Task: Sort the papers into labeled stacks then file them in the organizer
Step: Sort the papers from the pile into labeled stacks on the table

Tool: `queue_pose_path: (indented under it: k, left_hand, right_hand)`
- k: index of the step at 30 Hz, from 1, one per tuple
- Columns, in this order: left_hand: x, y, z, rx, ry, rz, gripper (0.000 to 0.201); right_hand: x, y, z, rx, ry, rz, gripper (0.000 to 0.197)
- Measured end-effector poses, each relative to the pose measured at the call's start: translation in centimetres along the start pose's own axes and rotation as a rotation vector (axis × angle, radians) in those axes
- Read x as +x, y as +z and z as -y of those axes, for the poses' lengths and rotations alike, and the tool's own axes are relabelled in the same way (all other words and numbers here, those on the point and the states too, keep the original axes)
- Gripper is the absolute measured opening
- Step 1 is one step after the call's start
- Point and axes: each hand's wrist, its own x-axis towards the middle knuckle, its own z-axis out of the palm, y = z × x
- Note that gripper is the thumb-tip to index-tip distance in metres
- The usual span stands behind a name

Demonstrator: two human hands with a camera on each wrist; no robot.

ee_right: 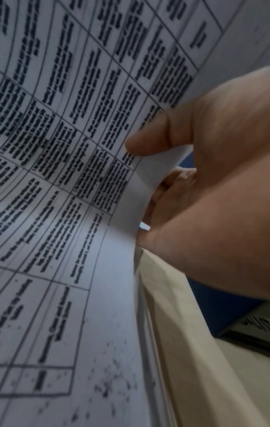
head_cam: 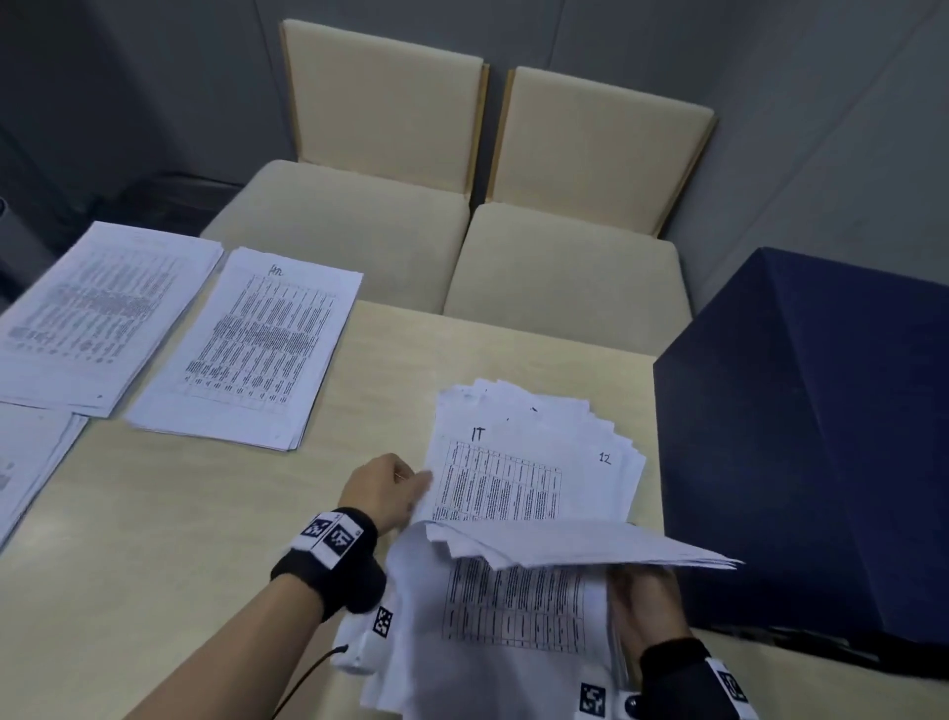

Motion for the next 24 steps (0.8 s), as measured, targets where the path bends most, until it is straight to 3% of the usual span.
queue_pose_path:
  k: [4,7,11,16,20,23,24]
  left_hand:
    - [-0.4,-0.1,-1.0,0.086,0.217,-0.006,0.029]
    - [-0.9,-0.9,-1.5,-0.111,0.343,0.048,0.027]
    - [-1.9,-1.9,-1.8,-0.604,0.291,0.187,0.013]
    - [-2.3,-2.0,-2.9,-0.69,0.247,0.055,0.029]
    - [-1.7,-2.2,-2.7,-0.725,0.207,-0.056,0.021]
    - [-1.6,-2.2,-2.4,-0.749,0.161,-0.077,0.003]
    - [-1.5,-2.2,-2.4,-0.746,0.136,-0.071,0.009]
  right_hand:
    - [-1.1,0.3,0.3,0.099,-0.069,0.02,0.026]
    - [-0.7,0.7,0.5,0.122,-0.084,0.001,0.026]
    - [-0.6,1.1,0.6,0.171,-0.08,-0.03,0.022]
    - [-0.2,1.0,1.2,0.205,-0.069,-0.065,0.015]
    - [-0.6,0.5,1.2,0.237,-0.101,-0.049,0.018]
    - [-1.0,0.3,1.4,0.259,-0.111,-0.005,0.024]
    - [-1.0,0.2,1.5,0.256,-0.118,-0.014,0.024]
